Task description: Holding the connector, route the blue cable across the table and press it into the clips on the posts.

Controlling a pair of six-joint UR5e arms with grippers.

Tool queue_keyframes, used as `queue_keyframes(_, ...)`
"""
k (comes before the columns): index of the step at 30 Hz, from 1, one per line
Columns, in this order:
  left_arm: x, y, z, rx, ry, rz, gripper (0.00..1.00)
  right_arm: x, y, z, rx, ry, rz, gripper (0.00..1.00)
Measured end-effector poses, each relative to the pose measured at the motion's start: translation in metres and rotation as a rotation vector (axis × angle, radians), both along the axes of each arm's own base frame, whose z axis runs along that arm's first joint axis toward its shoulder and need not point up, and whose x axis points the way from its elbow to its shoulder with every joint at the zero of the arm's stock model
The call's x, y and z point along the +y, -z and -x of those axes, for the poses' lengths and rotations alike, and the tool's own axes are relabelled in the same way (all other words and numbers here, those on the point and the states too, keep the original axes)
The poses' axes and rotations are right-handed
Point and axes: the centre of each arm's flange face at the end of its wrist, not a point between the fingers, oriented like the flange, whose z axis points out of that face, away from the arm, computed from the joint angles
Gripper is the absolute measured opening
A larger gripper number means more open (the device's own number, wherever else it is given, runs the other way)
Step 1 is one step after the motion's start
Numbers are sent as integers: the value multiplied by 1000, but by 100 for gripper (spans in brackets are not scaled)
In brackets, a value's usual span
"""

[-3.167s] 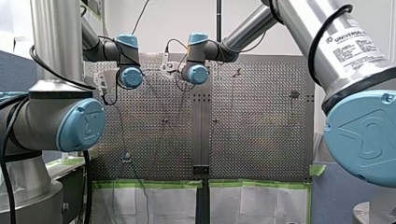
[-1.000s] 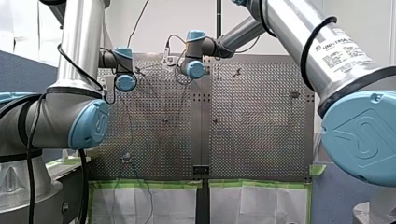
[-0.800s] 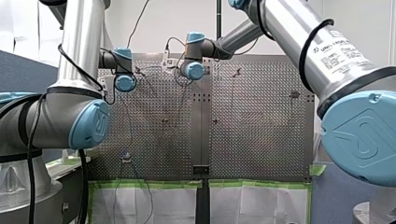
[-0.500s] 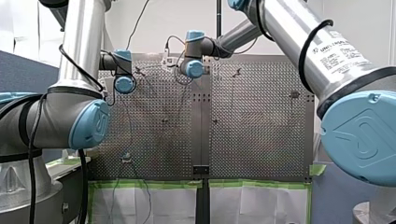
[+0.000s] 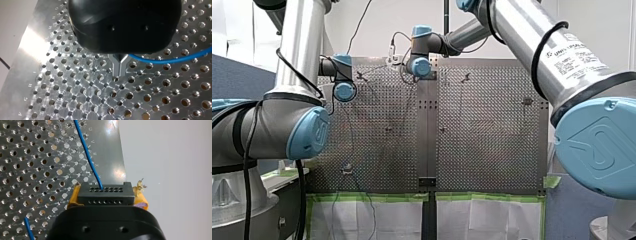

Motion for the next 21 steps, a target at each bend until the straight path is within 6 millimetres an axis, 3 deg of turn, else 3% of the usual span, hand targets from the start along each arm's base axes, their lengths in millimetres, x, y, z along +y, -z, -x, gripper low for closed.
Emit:
queue_keyframes(3,1,1,1,5,1,20,0,3,0,-1,1,-4,-1,0)
queue_keyframes(5,2,3,3,12,-3,40,18,5,0,-3,2,-7,-2,0)
queue_keyframes(6,3,4,3,16,-6,48,18,6,1,-4,3,-9,-3,0)
queue_keyframes(8,5,5,5,24,-17,66,40,9,2,-6,5,-13,-5,0)
queue_keyframes(9,6,5,6,27,-23,75,40,10,3,-7,7,-15,-6,0)
queue_keyframes(11,8,7,9,36,-39,97,61,12,6,-9,11,-18,-10,0)
queue_keyframes(12,9,8,10,40,-46,105,61,12,8,-9,14,-19,-13,0)
queue_keyframes(13,10,8,12,45,-52,112,71,13,10,-10,18,-20,-16,0)
queue_keyframes(14,11,9,15,53,-58,119,95,14,14,-12,24,-21,-21,0)
queue_keyframes(16,11,10,20,65,-63,128,100,15,20,-14,32,-23,-28,0)
queue_keyframes(21,7,11,39,103,-42,144,100,16,35,-19,51,-25,-46,0)
